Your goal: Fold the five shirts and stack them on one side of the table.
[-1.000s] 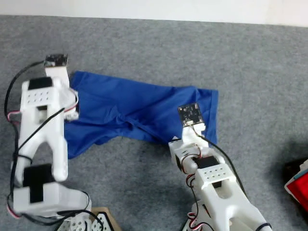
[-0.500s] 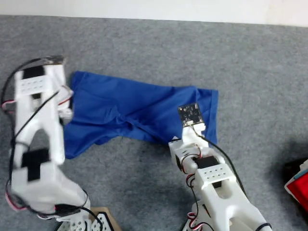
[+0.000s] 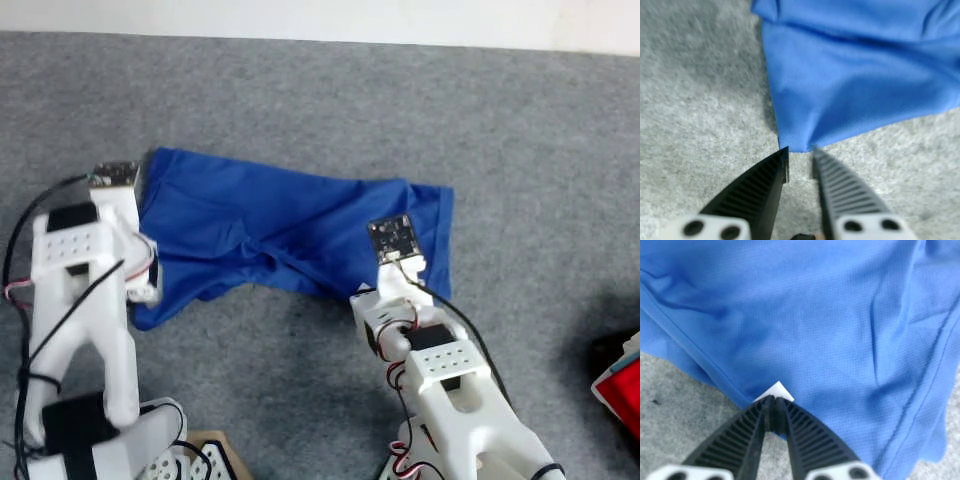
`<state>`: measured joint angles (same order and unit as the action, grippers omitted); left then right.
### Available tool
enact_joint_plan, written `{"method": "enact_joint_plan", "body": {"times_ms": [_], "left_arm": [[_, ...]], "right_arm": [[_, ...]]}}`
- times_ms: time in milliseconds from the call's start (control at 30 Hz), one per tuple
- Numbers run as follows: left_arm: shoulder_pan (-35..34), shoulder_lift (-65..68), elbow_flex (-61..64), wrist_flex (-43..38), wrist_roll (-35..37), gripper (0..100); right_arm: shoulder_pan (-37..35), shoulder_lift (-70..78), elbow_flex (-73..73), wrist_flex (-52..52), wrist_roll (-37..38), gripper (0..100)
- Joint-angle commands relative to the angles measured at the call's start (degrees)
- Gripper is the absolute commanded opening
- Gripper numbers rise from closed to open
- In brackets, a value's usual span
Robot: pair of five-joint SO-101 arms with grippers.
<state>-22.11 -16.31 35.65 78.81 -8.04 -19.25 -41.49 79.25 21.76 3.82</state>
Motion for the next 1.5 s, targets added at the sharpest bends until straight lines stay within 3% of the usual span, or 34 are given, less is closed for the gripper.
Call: {"method": "enact_joint_plan", "body": {"times_ms": [0, 333, 867, 1067, 1200, 1467], "left_arm": [[-1.7, -7.4, 7.4, -4.4, -3.6, 16], [-8.0, -18.8, 23.0, -13.1, -9.1, 16], [-7.3, 1.7, 14.6, -20.0, -8.5, 15], [-3.0, 5.1, 12.9, -20.0, -3.3, 13], [1.5, 5.1, 12.9, -20.0, -3.1, 0], [5.1, 5.0, 11.0, -19.5, -3.0, 1]], "right_arm": [[-0.3, -0.7, -0.2, -1.0, 1.1, 0.7], [-0.3, -0.7, -0.2, -1.0, 1.1, 0.7], [-0.3, -0.7, -0.2, -1.0, 1.1, 0.7], [-0.3, -0.7, -0.1, -1.0, 1.1, 0.7], [-0.3, -0.7, -0.1, -1.0, 1.1, 0.7], [-0.3, -0.7, -0.1, -1.0, 1.1, 0.7]]}}
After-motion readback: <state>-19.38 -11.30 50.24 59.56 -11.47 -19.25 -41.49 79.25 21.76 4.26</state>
